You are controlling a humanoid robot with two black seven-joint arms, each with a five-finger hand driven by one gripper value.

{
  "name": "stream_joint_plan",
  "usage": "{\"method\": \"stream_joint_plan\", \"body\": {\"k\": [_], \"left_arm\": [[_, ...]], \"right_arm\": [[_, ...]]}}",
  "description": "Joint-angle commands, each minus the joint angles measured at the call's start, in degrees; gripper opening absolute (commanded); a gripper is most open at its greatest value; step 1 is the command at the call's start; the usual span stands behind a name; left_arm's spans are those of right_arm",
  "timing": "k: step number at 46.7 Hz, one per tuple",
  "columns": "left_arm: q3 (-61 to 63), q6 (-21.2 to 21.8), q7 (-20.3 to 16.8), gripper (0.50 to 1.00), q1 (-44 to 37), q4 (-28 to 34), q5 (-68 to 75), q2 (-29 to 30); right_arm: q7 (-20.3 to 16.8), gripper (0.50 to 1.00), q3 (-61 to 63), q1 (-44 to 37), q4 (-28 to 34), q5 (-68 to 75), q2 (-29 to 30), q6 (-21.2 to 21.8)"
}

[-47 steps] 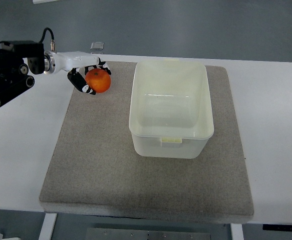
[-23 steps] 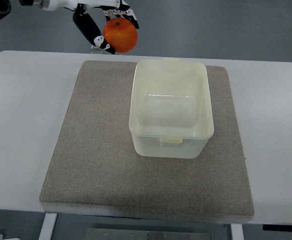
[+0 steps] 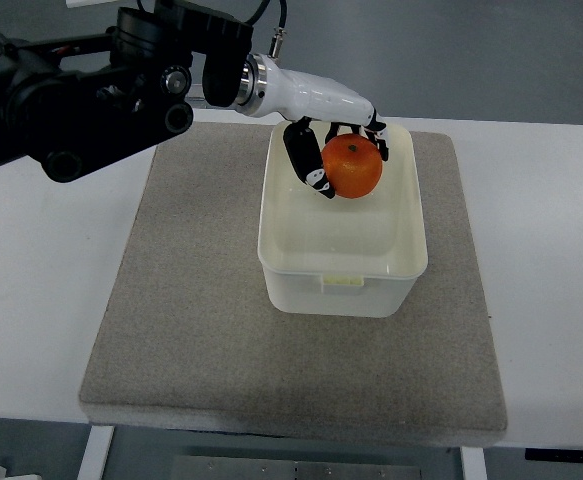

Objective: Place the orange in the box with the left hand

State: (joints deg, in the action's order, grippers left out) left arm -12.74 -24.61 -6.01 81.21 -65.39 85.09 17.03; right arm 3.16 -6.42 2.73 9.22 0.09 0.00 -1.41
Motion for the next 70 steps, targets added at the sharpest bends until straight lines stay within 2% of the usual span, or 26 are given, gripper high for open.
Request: {"method": "stream_joint_plan", "body": {"k": [1,16,17,19,22,27,30,32,34,46,57,70], "left_arm": [[-0.01,2.02,1.18,0.5,-2.28,0.87,3.5,-1.82],[1.22,7.82,1.79,0.5,-5.62,3.6,4.12,-3.84],[1.31,8.09,1.79,0.512,-5.71,3.69,4.12,-3.84],[1.4,8.35,1.79,0.57,-5.71,3.95,4.12,-3.84],[1.31,8.7,1.71,0.694,-6.15,3.95,3.95,-3.84],[1.31,10.98,1.79,0.797,-6.85,4.74,3.94,-3.84],[1.4,11.95,1.79,0.923,-7.46,5.09,3.94,-3.84],[1.31,12.22,1.79,0.964,-7.9,5.36,3.86,-3.93],[1.31,12.31,1.79,0.981,-8.08,5.45,3.51,-4.02],[-0.18,12.31,1.79,0.992,-7.64,4.74,-1.84,-2.62],[-4.84,11.87,1.71,0.994,-5.27,4.83,-21.88,3.53],[-5.63,11.52,1.62,0.994,-5.71,5.36,-36.83,11.88]], "right_arm": [[0.01,0.932,0.0,0.0,0.01,0.0,0.0,0.0],[0.01,0.932,0.0,0.0,0.01,0.0,0.0,0.0],[0.01,0.932,0.0,0.0,0.01,0.0,0.0,0.0],[0.01,0.932,0.0,0.0,-0.08,0.0,0.0,0.0],[0.01,0.932,0.0,0.0,-0.08,0.0,0.0,0.0],[0.01,0.932,0.0,0.0,-0.08,0.0,0.0,0.0],[0.01,0.932,0.0,0.0,0.0,0.0,0.0,0.0],[0.01,0.932,0.0,0.0,0.01,0.0,0.0,0.0],[0.01,0.932,0.0,0.0,0.0,0.0,0.0,0.0],[0.01,0.932,0.0,0.0,0.01,0.0,0.0,0.0],[0.01,0.932,0.0,0.0,0.01,0.0,0.0,0.0],[0.01,0.93,0.0,0.0,-0.08,0.0,0.0,0.0]]}}
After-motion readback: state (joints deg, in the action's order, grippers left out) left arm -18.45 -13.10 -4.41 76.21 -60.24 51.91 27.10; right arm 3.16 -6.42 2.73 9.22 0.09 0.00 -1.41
